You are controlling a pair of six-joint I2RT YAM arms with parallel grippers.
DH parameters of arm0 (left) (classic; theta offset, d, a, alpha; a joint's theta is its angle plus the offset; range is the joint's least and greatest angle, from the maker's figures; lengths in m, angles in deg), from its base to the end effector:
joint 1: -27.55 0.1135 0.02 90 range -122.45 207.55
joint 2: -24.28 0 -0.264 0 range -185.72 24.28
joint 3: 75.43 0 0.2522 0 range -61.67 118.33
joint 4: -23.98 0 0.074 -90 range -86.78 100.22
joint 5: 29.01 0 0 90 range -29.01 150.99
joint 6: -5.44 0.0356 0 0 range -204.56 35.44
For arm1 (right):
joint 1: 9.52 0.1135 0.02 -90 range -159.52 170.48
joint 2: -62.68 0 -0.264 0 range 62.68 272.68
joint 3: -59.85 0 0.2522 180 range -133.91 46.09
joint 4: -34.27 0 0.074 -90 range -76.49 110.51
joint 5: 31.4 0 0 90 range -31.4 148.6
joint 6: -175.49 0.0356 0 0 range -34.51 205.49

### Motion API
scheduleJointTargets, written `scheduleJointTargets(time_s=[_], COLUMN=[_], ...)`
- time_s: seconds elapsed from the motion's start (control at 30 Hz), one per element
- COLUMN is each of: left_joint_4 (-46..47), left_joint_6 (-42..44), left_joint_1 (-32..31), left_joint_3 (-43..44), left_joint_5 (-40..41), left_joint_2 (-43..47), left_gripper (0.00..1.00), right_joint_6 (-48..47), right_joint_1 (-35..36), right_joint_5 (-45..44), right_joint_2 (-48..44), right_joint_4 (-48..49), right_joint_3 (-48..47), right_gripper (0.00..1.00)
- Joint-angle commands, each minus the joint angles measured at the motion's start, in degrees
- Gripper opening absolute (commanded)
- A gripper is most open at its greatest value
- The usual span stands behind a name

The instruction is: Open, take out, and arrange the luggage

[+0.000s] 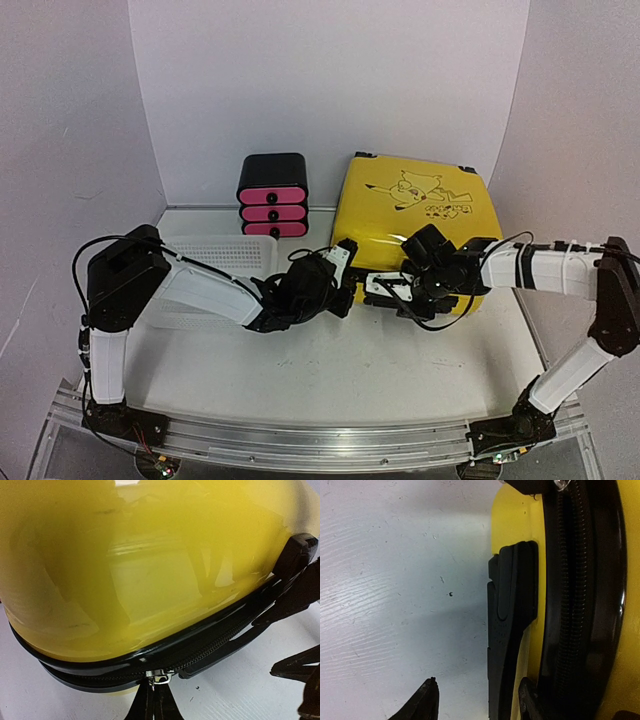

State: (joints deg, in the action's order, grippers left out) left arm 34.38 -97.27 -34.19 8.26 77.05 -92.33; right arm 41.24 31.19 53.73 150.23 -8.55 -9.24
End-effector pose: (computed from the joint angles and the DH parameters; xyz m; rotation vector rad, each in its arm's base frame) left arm 0.2217 -0.3916 0.1710 0.6532 1.8830 -0.5789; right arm 0.2298 0.1937 0.2014 -1.7618 1.9666 -0.1331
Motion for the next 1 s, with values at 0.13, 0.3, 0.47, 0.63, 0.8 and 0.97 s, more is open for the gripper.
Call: scheduleJointTargets(time_s=[0.13,0.3,0.47,0.63,0.8,0.97], left_joint_4=[1.15,1.15,1.15,1.15,1.08,1.15], left_joint_6=[-1.16,-1.42,-1.44,-0.96,0.71,1.77], left_joint_1=[2.64,3.15,3.91,4.65,4.78,5.04], left_joint_3=[-0.96,-1.5,-2.35,-3.04,-4.14,-7.43], left_joint_5=[2.62,2.4,2.54,2.06,2.97,3.99], left_joint_2=[2.23,2.49,2.62,3.29,4.56,6.69], left_gripper=[0.0,0.0,0.0,0.0,0.0,0.0], right_joint_6=[0.21,-0.09,-1.27,-0.95,-0.08,-0.81], right_joint_1=[0.25,0.25,0.25,0.16,0.12,-0.84], right_joint_5=[-8.41,-7.55,-2.62,-0.4,-2.07,0.6], right_joint_2=[4.15,6.92,7.07,7.42,5.8,-0.74], right_joint_4=[10.68,11.39,7.21,1.48,-3.85,-8.01], right_joint_3=[1.15,0.76,0.01,-0.05,1.65,5.41], right_gripper=[0.52,0.46,0.29,0.0,0.0,0.0])
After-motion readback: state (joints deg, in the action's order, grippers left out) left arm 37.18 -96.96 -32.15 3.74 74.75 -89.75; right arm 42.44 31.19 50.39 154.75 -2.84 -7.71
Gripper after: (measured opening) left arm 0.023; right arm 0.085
